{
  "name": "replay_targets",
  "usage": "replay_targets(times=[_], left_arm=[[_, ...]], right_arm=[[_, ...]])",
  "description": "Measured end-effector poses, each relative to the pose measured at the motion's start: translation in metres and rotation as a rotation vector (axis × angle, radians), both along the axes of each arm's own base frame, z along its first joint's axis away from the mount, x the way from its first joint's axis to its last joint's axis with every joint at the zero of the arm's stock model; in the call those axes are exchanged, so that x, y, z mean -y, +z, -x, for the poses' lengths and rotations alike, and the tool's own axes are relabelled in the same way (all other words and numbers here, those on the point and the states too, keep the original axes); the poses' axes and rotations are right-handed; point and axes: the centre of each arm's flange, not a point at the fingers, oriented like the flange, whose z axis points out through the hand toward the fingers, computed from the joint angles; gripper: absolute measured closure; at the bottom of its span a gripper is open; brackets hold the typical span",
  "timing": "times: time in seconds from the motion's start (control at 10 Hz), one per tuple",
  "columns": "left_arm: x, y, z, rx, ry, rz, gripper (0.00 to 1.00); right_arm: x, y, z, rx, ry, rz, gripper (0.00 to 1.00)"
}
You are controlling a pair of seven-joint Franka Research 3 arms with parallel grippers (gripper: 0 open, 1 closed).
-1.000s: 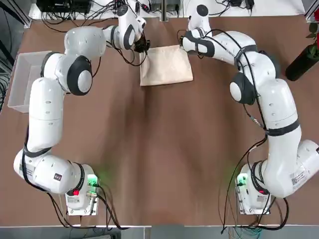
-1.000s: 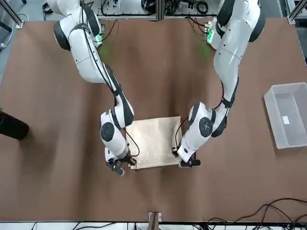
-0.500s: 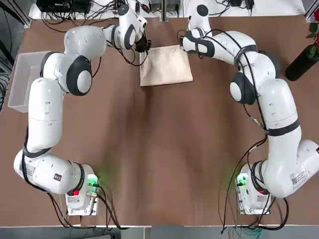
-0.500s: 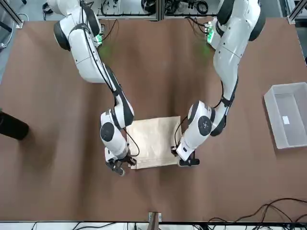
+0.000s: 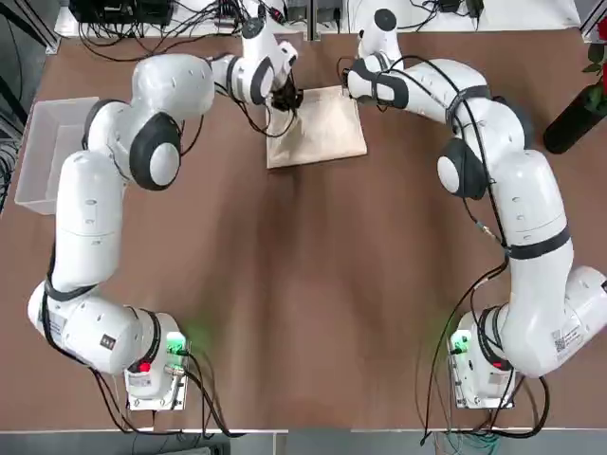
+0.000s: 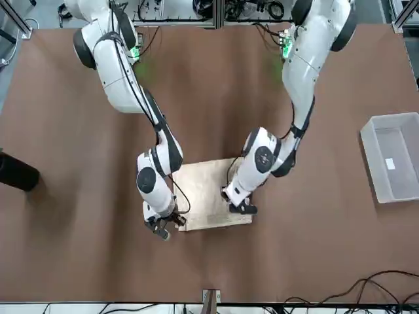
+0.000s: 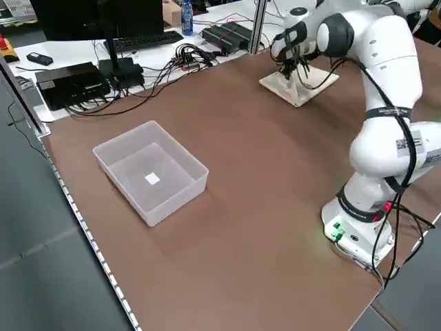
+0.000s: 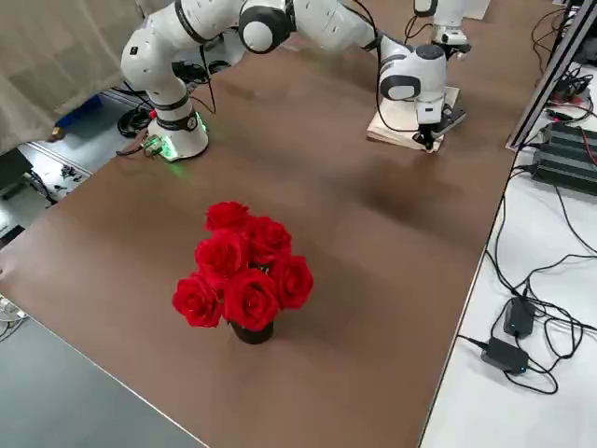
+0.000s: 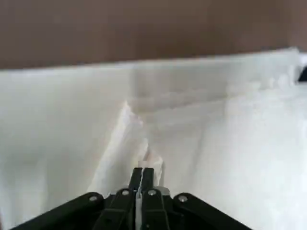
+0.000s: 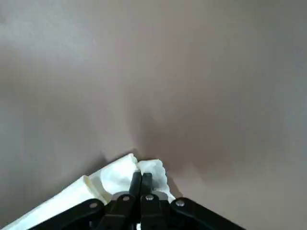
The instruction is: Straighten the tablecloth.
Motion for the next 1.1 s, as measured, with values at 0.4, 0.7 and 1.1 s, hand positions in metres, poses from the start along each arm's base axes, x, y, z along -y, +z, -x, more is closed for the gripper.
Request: replay_targets(times=[0.4, 0.7, 1.1], left_arm=[[0.023, 0.003, 0.055, -0.139, -0.105, -0.068, 0.97], [0.039, 0.009, 0.088, -0.256, -0.182, -0.113, 0.97], [0.058, 0.002, 0.135, -0.418, -0.285, -0.179, 0.97]], right_arm=[[0.000, 0.000, 0.000, 0.000, 0.000, 0.000, 0.99], [0.000, 0.000, 0.000, -0.001, 0.001, 0.000, 0.99], [0.000, 0.000, 0.000, -0.001, 0.000, 0.000, 0.99]])
